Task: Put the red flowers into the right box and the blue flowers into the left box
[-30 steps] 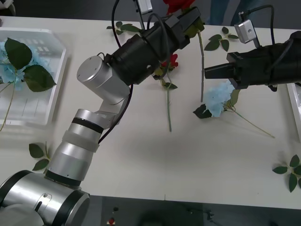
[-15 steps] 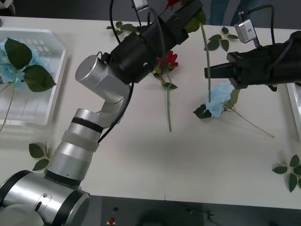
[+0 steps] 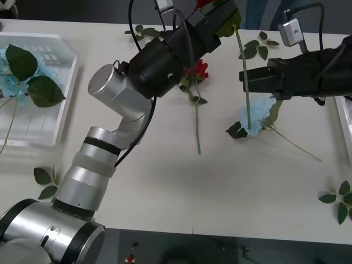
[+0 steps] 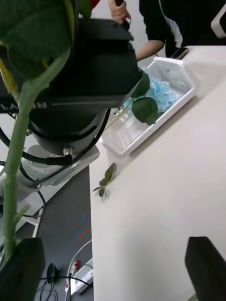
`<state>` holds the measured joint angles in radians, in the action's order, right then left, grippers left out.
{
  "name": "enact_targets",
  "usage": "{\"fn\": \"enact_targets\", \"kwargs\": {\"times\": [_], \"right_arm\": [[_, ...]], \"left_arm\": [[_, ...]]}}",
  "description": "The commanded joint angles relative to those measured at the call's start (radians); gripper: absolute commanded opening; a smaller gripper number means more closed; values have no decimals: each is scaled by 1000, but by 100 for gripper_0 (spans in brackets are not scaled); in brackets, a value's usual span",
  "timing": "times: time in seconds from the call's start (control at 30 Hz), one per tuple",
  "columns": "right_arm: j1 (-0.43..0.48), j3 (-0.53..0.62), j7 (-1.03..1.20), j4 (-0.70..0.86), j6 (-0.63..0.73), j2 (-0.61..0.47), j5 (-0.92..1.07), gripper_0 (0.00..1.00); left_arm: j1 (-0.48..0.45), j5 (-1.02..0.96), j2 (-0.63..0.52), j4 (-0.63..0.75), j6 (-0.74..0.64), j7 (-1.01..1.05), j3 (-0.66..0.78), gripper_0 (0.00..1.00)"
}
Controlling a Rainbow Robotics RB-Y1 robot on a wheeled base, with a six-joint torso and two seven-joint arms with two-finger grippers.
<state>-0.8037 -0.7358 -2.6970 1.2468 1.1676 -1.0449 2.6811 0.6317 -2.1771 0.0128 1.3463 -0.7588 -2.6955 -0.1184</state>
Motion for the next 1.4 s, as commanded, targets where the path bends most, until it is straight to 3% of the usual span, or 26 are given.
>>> {"fn": "enact_targets", "kwargs": {"times": [0.03,0.3,0.57,1.07,1.13,1.2,1.23,1.3,1.33,1.4], "right_arm": [[-28,44,-8,-35,7,-4,16,100],[-28,87,-8,-92,38,-26,17,100],[-26,87,-8,-63,129,-29,-23,100],[-26,56,-8,-38,95,22,-44,99],[-26,55,-8,-37,86,26,-46,76],[-26,55,-8,-30,80,26,-46,41],[-26,55,-8,-29,78,26,-46,34],[-25,52,-8,-29,76,29,-46,10],[-26,49,-8,-29,75,29,-46,2],[-26,47,-8,-27,72,29,-46,0]], "left_arm": [[37,28,5,45,9,-10,23,0],[29,56,5,47,15,-10,36,0],[86,74,5,13,79,2,31,0],[140,69,5,-65,61,9,88,0],[140,69,5,-72,56,9,91,0],[140,69,5,-75,56,13,92,0],[140,69,5,-76,56,13,92,0],[140,69,5,-82,49,13,91,0],[140,69,5,-85,41,13,89,0],[140,85,5,-87,33,11,88,0]]}}
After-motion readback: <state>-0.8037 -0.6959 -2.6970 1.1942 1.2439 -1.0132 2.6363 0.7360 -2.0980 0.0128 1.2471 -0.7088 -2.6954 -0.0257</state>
